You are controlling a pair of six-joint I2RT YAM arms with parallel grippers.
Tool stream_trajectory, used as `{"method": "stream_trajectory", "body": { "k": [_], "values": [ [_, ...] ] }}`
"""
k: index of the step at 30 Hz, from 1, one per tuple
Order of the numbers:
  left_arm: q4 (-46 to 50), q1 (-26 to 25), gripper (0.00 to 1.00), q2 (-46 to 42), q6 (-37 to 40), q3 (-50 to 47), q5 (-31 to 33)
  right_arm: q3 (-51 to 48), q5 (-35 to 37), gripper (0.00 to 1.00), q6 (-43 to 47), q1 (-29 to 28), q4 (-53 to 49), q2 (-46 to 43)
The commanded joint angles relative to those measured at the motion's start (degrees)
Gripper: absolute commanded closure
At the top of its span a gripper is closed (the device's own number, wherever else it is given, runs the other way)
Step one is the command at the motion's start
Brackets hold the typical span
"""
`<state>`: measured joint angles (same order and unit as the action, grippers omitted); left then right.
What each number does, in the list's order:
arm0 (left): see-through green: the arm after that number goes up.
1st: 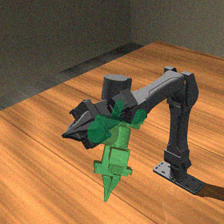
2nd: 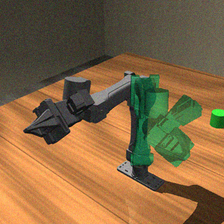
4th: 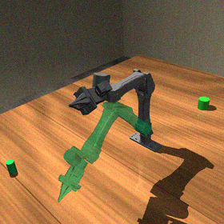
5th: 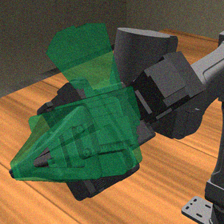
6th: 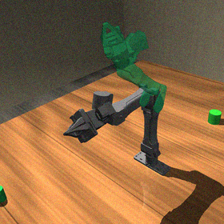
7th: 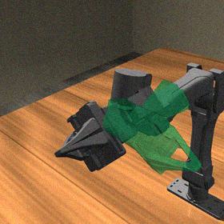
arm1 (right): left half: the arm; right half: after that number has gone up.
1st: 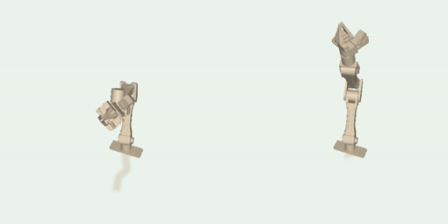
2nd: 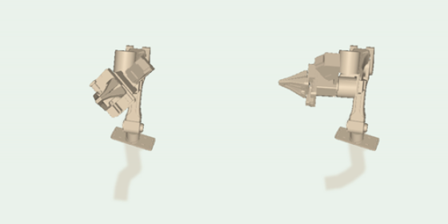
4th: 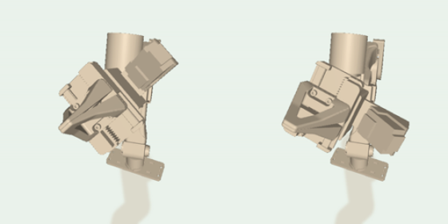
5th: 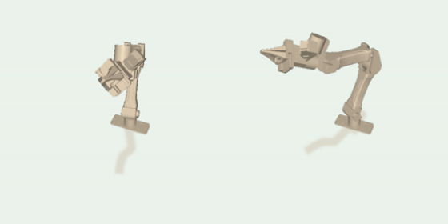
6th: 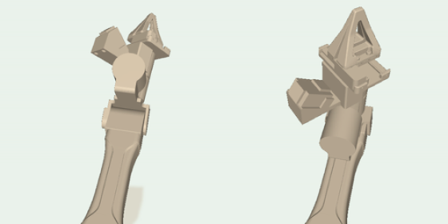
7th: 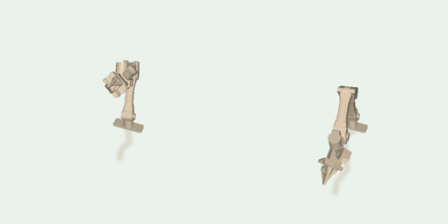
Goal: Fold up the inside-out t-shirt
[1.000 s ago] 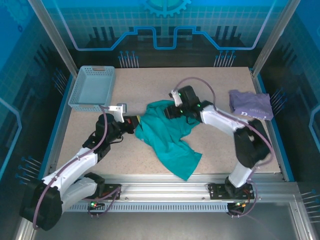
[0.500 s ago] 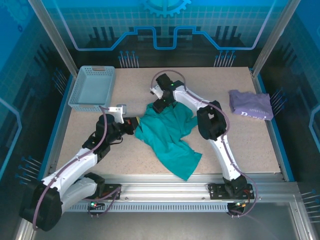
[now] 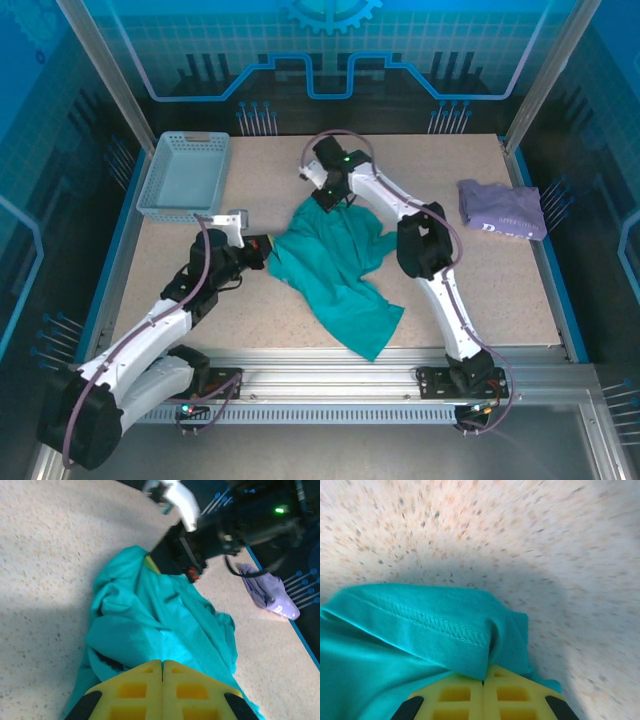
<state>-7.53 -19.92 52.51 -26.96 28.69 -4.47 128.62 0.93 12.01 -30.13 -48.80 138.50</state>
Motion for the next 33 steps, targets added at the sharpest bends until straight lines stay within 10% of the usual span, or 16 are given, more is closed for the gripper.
{"method": "stream_trajectory", "body": {
  "k": [1,13,20,27,33],
  "values": [
    [-1.52,1.85,1.0,-2.01,0.86,7.12,4.69,-2.63,-6.8,1.0,-4.87,5.25,8.4,-16.27],
    [-2.39,5.24,0.96,-7.29,6.39,16.74,-3.32,-42.45,-11.08,1.0,-14.93,20.4,28.33,-58.21],
    [3.97,3.88,0.74,-8.49,-0.76,-0.92,-14.91,-81.22,-5.79,0.54,-22.64,19.1,35.44,-73.98],
    [4.99,1.47,0.52,-12.86,-7.48,-8.79,-10.23,-87.24,-5.22,0.38,-22.74,13.77,31.5,-74.54],
    [6.66,0.45,0.45,3.08,-3.99,-0.55,-6.33,-78.66,-0.37,0.36,-19.57,2.38,33.96,-60.29]
  ]
}}
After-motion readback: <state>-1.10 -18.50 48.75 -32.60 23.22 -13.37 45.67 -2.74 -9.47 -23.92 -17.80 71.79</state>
